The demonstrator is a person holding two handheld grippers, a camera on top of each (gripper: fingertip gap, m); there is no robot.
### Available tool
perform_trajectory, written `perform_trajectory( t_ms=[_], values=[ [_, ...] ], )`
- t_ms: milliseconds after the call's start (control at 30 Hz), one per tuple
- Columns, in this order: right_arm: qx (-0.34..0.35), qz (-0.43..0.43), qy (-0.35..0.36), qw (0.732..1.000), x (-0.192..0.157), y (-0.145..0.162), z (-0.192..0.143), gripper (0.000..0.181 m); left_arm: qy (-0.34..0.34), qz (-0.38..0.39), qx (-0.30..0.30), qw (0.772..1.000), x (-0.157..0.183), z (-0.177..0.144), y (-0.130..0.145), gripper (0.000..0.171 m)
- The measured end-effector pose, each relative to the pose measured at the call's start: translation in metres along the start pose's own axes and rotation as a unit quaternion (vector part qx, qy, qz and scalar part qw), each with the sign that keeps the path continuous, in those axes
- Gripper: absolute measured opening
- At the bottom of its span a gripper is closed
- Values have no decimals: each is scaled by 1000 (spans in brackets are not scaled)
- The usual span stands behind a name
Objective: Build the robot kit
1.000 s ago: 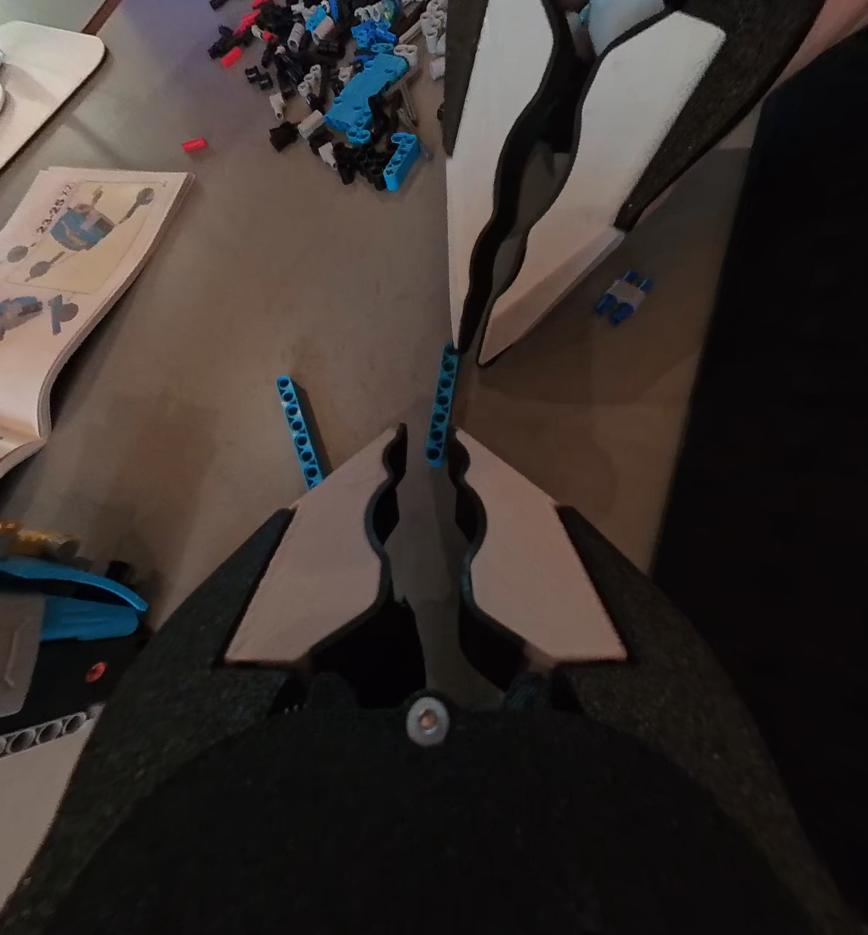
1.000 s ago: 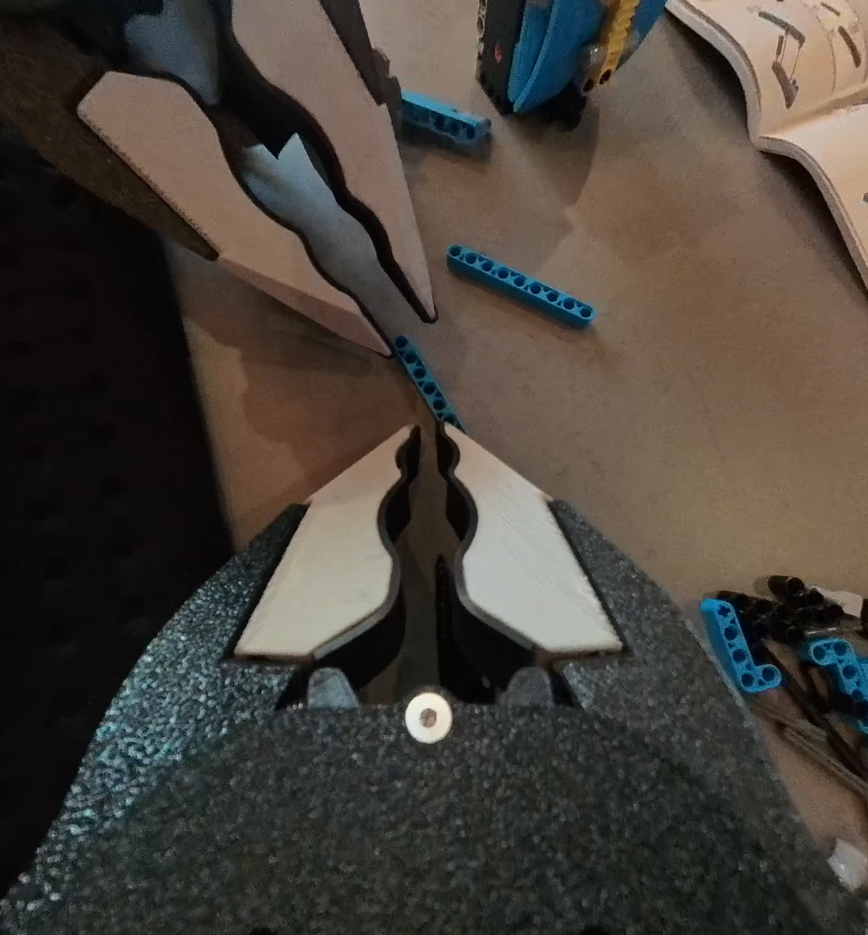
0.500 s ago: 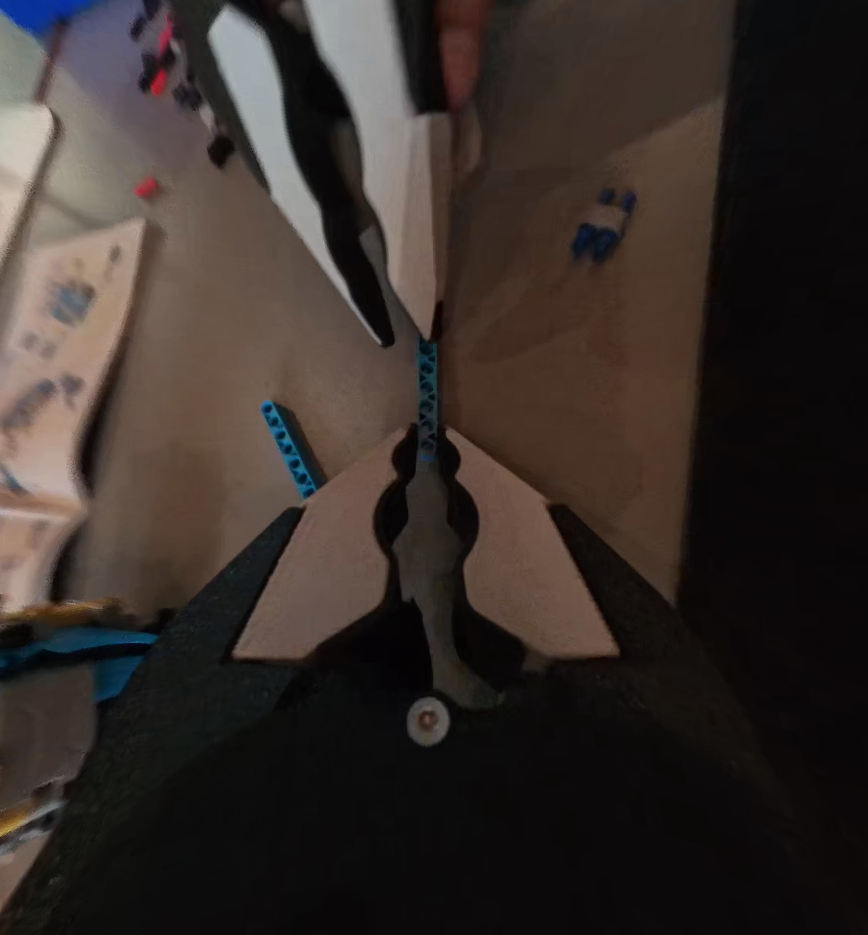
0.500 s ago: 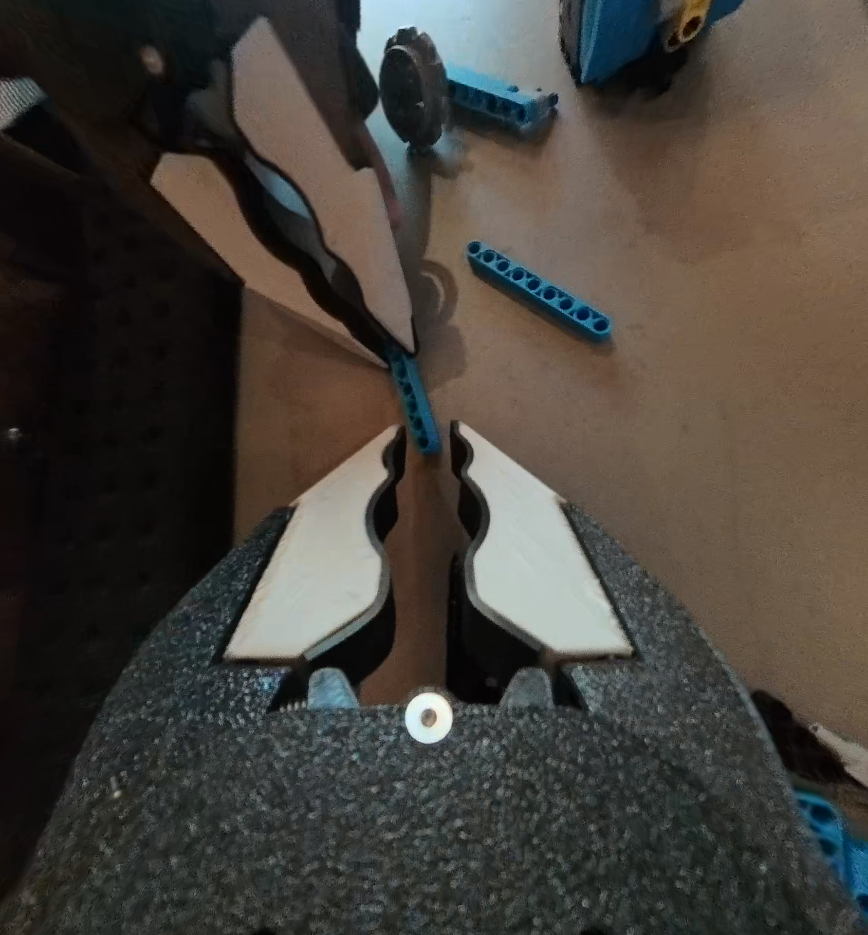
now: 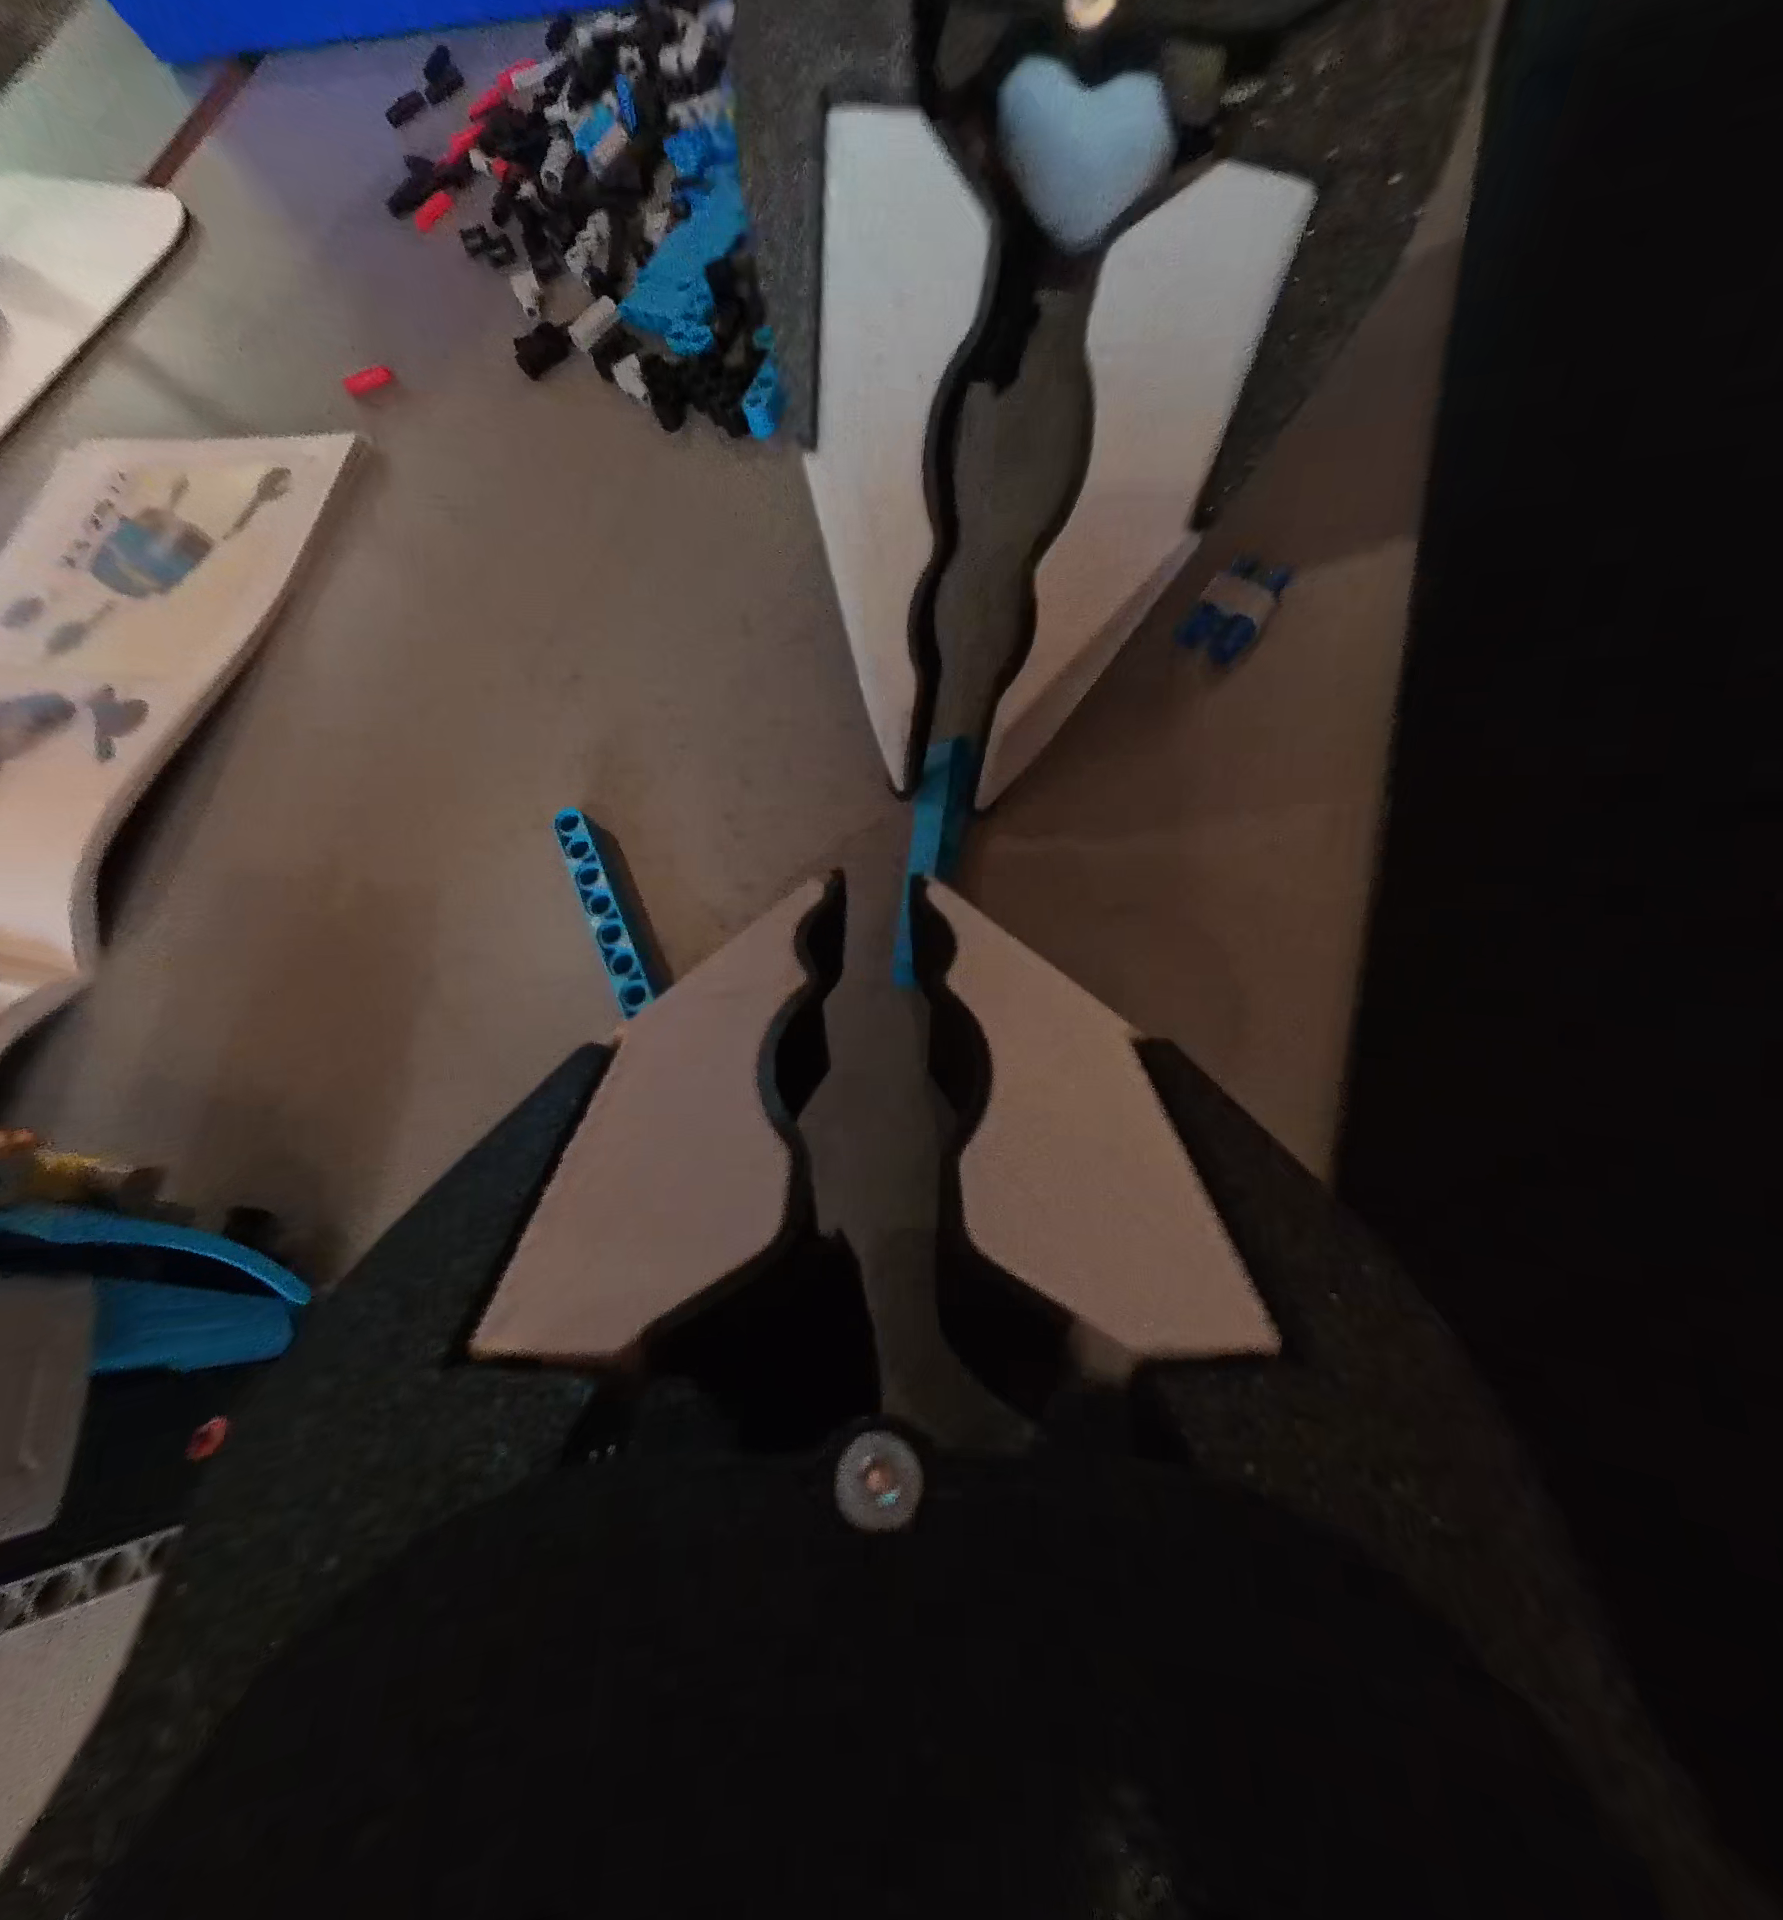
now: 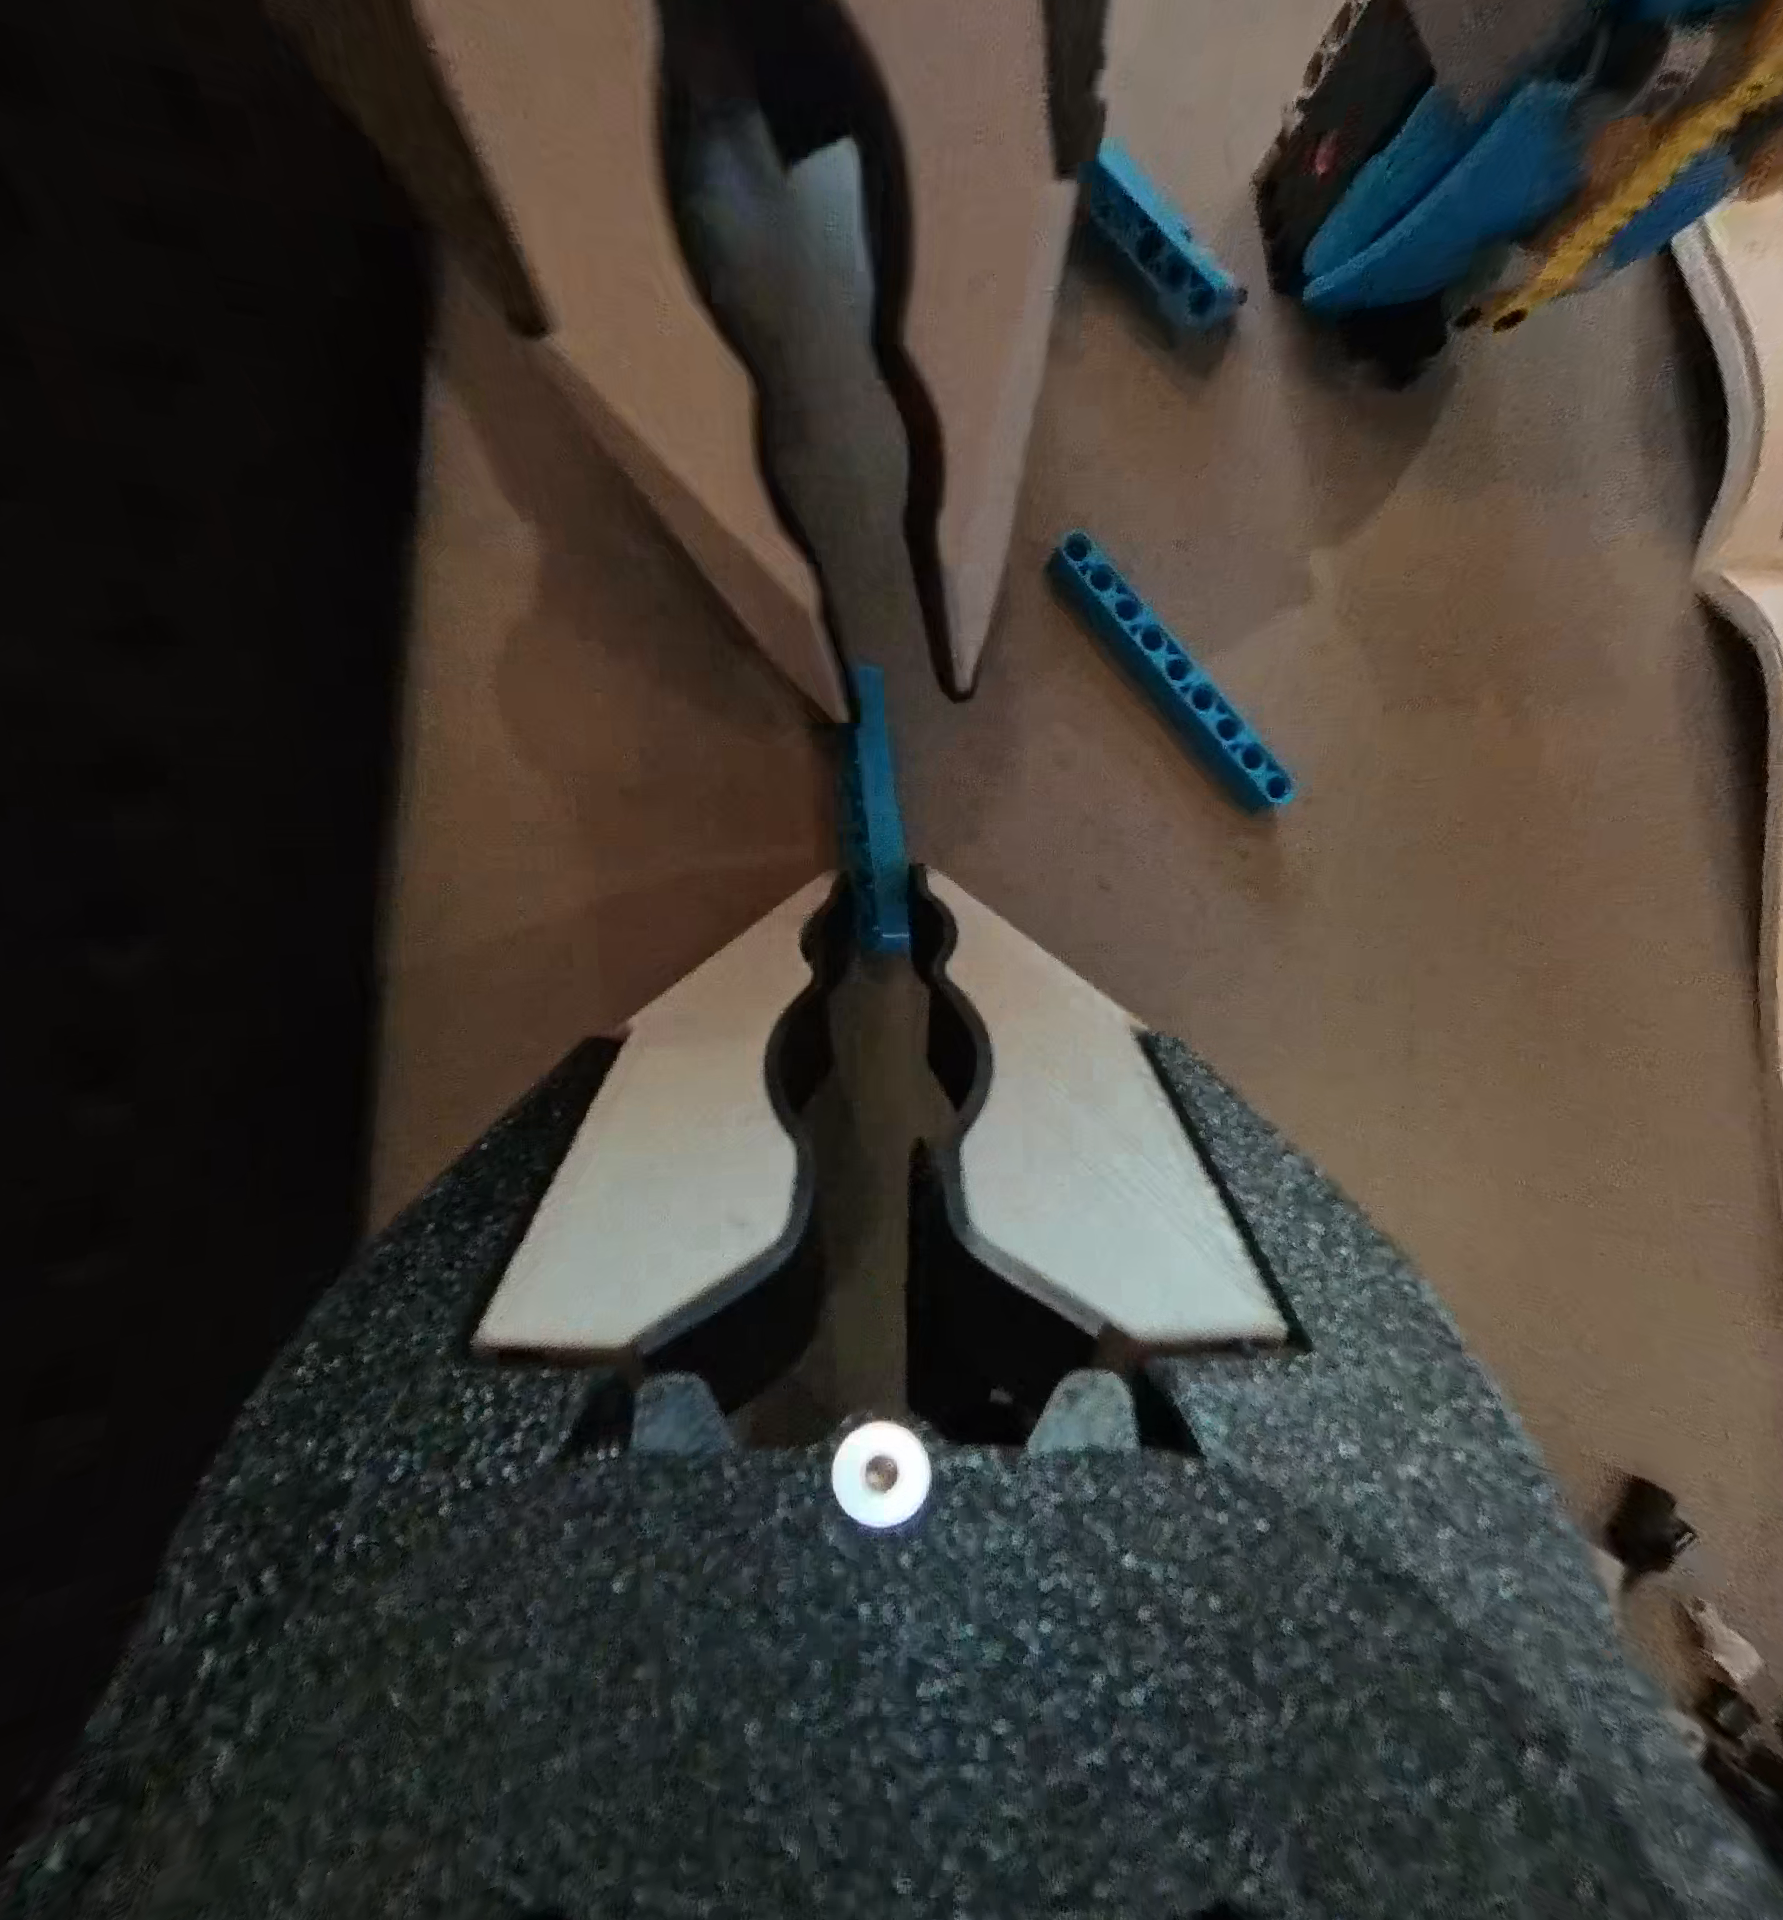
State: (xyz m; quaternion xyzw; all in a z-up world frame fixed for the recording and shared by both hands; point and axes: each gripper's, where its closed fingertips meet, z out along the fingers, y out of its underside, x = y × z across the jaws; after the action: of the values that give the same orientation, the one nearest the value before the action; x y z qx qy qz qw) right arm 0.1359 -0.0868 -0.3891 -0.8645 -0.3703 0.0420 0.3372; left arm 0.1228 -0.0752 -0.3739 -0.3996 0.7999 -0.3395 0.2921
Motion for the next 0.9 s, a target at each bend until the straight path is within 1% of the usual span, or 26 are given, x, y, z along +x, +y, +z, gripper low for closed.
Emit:
perform_trajectory(
  t_ms=[67, 100, 133, 233, 300, 333, 400, 433, 567, 633, 667, 733, 833, 900],
  values=[
    [6, 11, 6, 1000, 0, 0, 0, 12, 9, 1, -20, 1000, 1, 5, 6, 6],
    [12, 29, -1, 1000, -2, 0, -1, 17, 10, 8, -23, 1000, 3, 6, 6, 5],
    [22, 52, -11, 998, -3, -1, -3, 24, 9, 15, -23, 1000, 4, 6, 6, 3],
    [50, 134, -33, 989, -6, -1, -21, 27, 8, 28, -24, 999, 6, 6, 6, 3],
    [33, 202, -82, 975, -23, 11, -34, 26, 5, 29, -25, 999, 6, 6, 6, 3],
    [16, 223, -88, 971, -31, 19, -38, 27, 2, 29, -25, 999, 5, 6, 6, 5],
    [-7, 227, -74, 971, -46, 33, -43, 26, -6, 22, -22, 999, 2, 4, 3, 9],
    [-19, 227, -53, 972, -48, 39, -44, 25, -11, 19, -17, 1000, 0, 2, 0, 10],
    [-17, 230, -12, 973, -55, 43, -48, 23, 7, 10, -5, 1000, 6, -3, -13, 10],
    [-27, 214, 12, 976, -49, 48, -47, 22, 20, 10, -3, 1000, 11, -2, -17, 10],
    [-31, 202, 22, 979, -45, 50, -47, 17, 30, 9, -1, 1000, 15, -1, -19, 10],
    [-45, 192, 47, 979, -29, 55, -51, 19, 44, 7, -1, 999, 21, 1, -21, 10],
    [-13, 207, 42, 977, -22, 45, -62, 19, 44, 13, -14, 999, 25, 4, -18, 11],
    [-7, 216, 23, 976, -32, 43, -60, 19, 35, 16, -21, 999, 25, 4, -15, 13]
  ],
)
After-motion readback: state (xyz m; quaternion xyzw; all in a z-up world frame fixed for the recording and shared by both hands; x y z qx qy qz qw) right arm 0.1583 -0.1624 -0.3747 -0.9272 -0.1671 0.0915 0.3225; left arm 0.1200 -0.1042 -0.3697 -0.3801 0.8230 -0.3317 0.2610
